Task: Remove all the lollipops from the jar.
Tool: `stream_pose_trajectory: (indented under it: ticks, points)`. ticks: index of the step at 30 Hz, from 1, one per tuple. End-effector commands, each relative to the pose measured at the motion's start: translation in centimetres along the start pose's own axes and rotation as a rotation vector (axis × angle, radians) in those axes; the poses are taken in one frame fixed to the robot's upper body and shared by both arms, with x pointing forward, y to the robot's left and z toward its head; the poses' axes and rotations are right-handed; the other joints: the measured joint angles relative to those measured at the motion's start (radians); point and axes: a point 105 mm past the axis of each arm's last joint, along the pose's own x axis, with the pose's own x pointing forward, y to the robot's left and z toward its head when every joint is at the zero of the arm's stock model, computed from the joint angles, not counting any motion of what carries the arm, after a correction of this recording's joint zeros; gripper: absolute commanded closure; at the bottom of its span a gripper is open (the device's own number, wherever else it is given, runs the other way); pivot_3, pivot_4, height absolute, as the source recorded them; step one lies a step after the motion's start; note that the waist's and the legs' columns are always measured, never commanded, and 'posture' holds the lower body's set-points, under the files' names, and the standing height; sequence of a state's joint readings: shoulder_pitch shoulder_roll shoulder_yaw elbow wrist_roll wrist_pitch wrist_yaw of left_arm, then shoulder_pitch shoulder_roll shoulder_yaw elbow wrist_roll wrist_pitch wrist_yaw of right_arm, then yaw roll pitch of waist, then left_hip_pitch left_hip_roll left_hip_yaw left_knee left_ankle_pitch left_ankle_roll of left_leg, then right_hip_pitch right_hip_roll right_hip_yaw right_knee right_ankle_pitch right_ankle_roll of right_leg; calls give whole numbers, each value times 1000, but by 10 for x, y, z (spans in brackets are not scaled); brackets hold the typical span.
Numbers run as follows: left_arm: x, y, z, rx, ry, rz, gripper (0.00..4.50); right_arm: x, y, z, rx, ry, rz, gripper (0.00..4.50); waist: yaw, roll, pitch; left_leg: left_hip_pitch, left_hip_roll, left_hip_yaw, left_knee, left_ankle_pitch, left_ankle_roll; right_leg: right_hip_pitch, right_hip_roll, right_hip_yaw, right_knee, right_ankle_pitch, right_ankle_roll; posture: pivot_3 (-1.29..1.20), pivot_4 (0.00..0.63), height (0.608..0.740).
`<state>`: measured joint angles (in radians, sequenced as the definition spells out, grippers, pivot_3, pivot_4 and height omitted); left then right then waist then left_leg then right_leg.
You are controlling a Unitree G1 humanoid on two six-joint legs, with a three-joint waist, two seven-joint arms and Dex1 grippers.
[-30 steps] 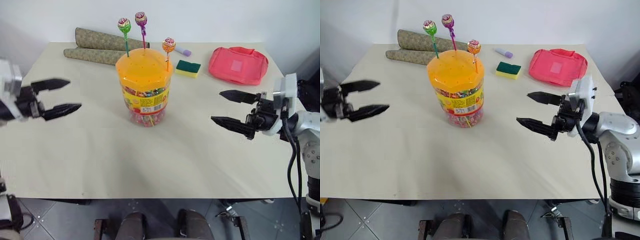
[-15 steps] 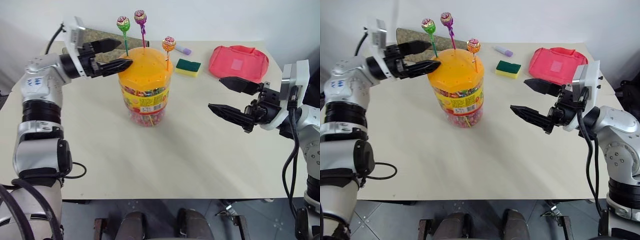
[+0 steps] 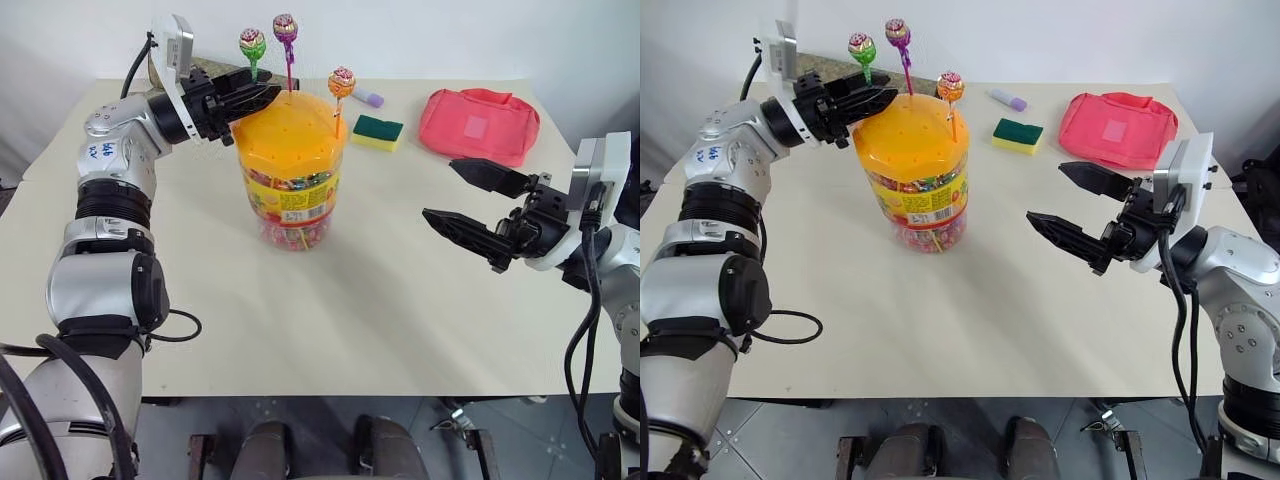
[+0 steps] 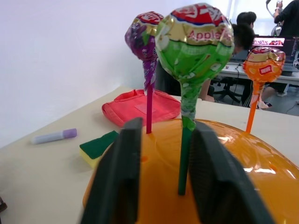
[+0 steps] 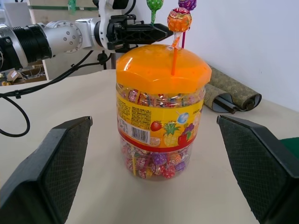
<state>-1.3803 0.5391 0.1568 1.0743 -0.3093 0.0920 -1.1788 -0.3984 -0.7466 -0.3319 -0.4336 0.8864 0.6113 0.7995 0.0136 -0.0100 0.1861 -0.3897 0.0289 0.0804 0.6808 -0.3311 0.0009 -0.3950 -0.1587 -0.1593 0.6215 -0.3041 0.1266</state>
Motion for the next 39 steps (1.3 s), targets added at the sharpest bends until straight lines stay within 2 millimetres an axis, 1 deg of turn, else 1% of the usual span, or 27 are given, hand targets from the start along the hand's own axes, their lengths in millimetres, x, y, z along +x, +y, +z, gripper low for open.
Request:
stream_pose_trajectory:
  ticks: [1, 2, 7, 12, 15, 17, 19, 21, 23, 25, 26, 29, 30, 33, 34, 36, 39]
  points:
    - [-3, 3, 35, 81, -52, 9, 4285, -2, 2, 14, -60, -31, 5, 0, 0, 0, 0, 0, 0, 0, 0, 0, 0, 0, 0, 0, 0, 0, 0, 0, 150, 740]
    - [-3, 3, 40, 80, -60, 3, 4465, -1, 1, 14, -62, -30, 8, 0, 0, 0, 0, 0, 0, 0, 0, 0, 0, 0, 0, 0, 0, 0, 0, 0, 150, 740]
    - [-4, 1, 51, 65, -86, -5, 4465, 3, -2, 16, -68, -38, 25, 0, -1, -1, 1, 0, 0, 0, 1, 0, 0, 0, 0, 0, 1, 0, 0, 0, 150, 740]
    - [-8, 5, 71, 56, -146, 34, 4465, 5, -6, 17, -75, -37, 45, 0, 1, -1, 1, 0, 0, 0, 1, 0, 0, 0, 0, 0, 1, 0, 0, 0, 150, 740]
    - [-21, 14, 78, 61, -121, 123, 4465, 6, -7, 18, -79, -33, 57, 0, -3, -2, 1, 0, 0, 0, 1, 0, 0, 0, 0, 0, 1, 0, 0, 0, 150, 740]
    - [-35, 23, 75, 50, -60, 209, 4465, 7, -7, 18, -82, -33, 66, 0, -7, -2, 1, 0, 0, 0, 1, 0, 0, 0, 0, 0, 1, 0, 0, 0, 150, 740]
    - [-61, 35, 65, 28, 36, 327, 4465, 7, -7, 17, -77, -25, 81, 0, -17, -2, 1, 0, 0, -1, 1, 0, 0, 0, 0, 0, 1, 0, 0, 0, 150, 740]
    - [-85, 41, 55, -3, 125, 427, 4465, 7, -7, 17, -74, -17, 94, 0, -24, -2, 1, 1, 0, 0, 0, 0, 0, -1, 0, 2, 1, 0, 0, 0, 150, 740]
    - [-99, 44, 47, -34, 194, 496, 4465, 7, -7, 17, -71, -11, 102, 0, -23, -2, 1, 1, 1, 0, -1, 0, 0, -1, 0, 1, 2, 0, 0, 0, 150, 740]
    - [-130, 43, 26, -91, 348, 595, 4465, 6, -7, 14, -67, 19, 133, 0, -18, -2, 1, 1, 1, 0, 1, 0, 0, -1, 0, 2, 2, 0, 0, 0, 150, 740]
    - [-151, 40, 11, -137, 445, 660, 4465, 5, -5, 10, -65, 45, 164, 0, -18, -2, 1, 1, 1, 0, 1, 0, 0, -1, 0, 2, 2, 0, 0, 0, 150, 740]
    - [-187, 28, -13, -239, 604, 782, 4465, 2, -1, 4, -66, 94, 242, 0, -17, -2, 1, 1, 1, 0, 1, 0, 0, -1, 0, 3, 3, 0, 0, 0, 150, 740]
    - [-201, 22, -24, -280, 665, 823, 4465, 2, 1, 2, -64, 105, 275, 0, -16, -3, 2, 1, 1, 0, 1, 0, 0, -1, 0, 3, 3, 0, 0, 0, 150, 740]
    - [-226, 10, -44, -353, 777, 901, 4465, 1, 5, -1, -57, 116, 337, 0, -7, -5, 3, 1, 1, 0, 2, 0, 0, 0, 0, 3, 3, 0, 0, 0, 150, 740]
    - [-239, 4, -56, -390, 833, 939, 4465, 1, 8, -3, -50, 122, 366, 0, -4, -5, 3, 1, 1, 0, 2, 0, 0, 0, 0, 3, 3, 0, 0, 0, 150, 740]
    - [-256, -5, -74, -455, 906, 988, 4465, 1, 10, -8, -36, 133, 406, 0, -2, -5, 3, 1, 1, 0, 2, 0, 0, 0, 0, 3, 3, 0, 0, 0, 150, 740]
    - [-266, -13, -89, -505, 953, 1015, 4465, 4, 9, -12, -28, 127, 413, 0, 0, -6, 3, 1, 1, 0, 2, 0, 0, -1, 0, 3, 4, 0, 0, 0, 150, 740]
